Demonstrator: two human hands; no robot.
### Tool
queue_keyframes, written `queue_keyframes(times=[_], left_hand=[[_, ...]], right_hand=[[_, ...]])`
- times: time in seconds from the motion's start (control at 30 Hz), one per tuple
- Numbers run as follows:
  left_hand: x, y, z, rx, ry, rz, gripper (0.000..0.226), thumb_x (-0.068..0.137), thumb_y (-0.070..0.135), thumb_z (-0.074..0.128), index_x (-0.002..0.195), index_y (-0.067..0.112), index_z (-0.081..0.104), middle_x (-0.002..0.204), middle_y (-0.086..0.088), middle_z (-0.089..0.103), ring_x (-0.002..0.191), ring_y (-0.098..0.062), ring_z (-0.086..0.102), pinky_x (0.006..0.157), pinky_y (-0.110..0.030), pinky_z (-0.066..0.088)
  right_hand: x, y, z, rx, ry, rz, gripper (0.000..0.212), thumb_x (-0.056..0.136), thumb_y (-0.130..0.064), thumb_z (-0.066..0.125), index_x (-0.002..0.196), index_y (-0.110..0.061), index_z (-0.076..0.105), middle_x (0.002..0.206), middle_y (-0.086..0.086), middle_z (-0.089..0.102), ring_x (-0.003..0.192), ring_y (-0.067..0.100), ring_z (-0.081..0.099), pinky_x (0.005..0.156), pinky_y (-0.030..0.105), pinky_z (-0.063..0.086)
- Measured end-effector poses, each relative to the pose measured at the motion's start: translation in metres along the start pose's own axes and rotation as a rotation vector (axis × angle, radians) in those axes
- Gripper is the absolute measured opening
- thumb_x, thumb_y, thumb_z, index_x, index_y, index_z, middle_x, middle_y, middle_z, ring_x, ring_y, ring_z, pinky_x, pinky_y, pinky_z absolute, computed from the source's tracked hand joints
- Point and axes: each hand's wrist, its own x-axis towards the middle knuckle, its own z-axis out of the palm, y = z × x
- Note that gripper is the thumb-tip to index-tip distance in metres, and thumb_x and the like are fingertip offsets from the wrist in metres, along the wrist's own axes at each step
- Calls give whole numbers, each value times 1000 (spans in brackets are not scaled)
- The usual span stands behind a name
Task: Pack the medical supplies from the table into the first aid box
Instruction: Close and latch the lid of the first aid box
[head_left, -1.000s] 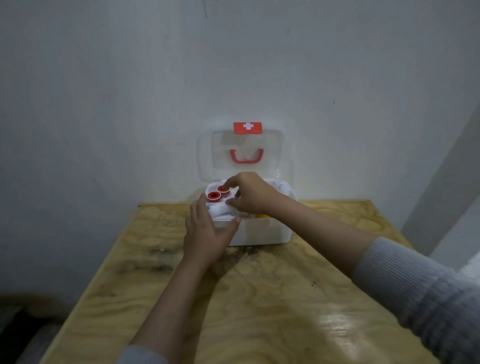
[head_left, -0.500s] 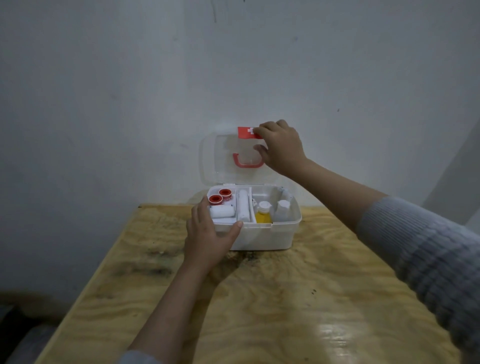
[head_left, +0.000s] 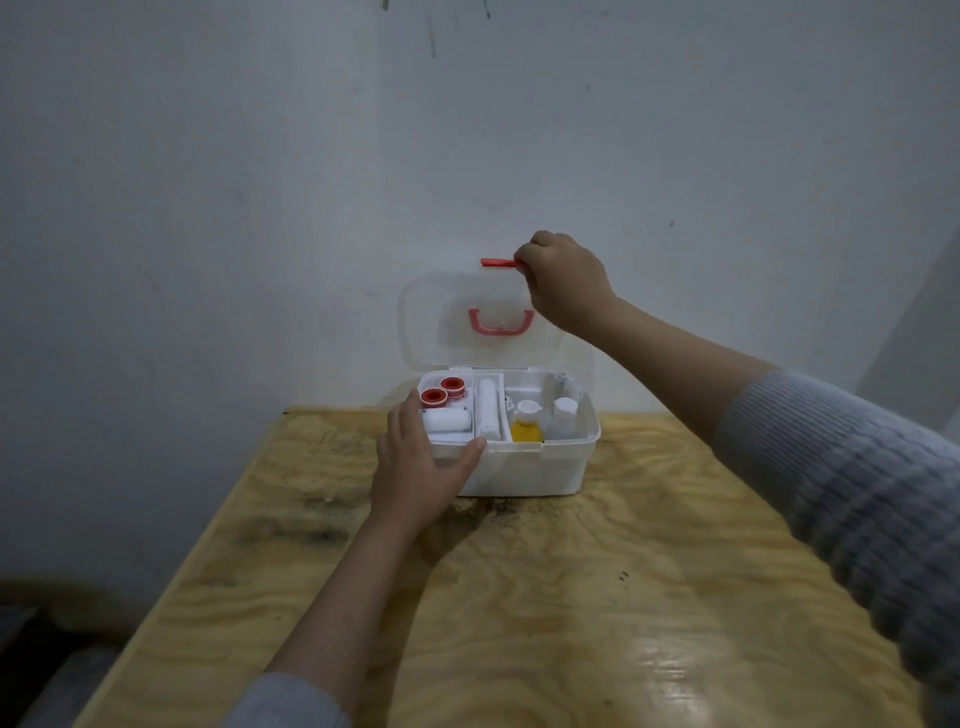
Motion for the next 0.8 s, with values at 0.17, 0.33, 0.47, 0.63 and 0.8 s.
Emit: queue_keyframes(times=[0.17,0.33,0.47,0.63,0.8], left_hand=[[0,1,1,-75,-23,-33,100,71,63,65,146,31,9,153,3,20,136,-25,27,101,-46,39],[-4,7,3,-221,-18,-100,112,70,55,72,145,37,-9,158,7,10,143,-25,18,108,-49,33],[-14,14,0,-212,107,-1,116,71,50,74,146,36,-13,160,5,1,144,-23,12,104,-42,31],[-12,14,-7,2,103,210,86,74,52,70,145,37,24,159,5,12,141,-23,20,102,-41,33],[-7,4,-9,-27,48,233,71,77,47,70,139,42,37,156,6,23,138,-21,25,102,-43,37]], right_hand=[[-27,-9,-23,170,34,-13,23,91,-14,53,105,-3,68,99,17,67,88,33,60,67,37,50],[-65,-22,-41,334,-8,17,20,89,-16,57,99,-7,72,92,13,70,83,28,63,71,38,54],[-100,-33,-33,387,-156,56,19,88,-18,58,98,-11,73,94,11,70,85,26,64,76,38,54],[-135,-42,-10,434,-187,69,19,88,-21,58,98,-13,73,100,8,69,93,24,59,77,40,53],[-139,-41,0,554,-147,190,27,86,-33,62,80,-11,77,100,6,66,96,19,54,81,37,47]])
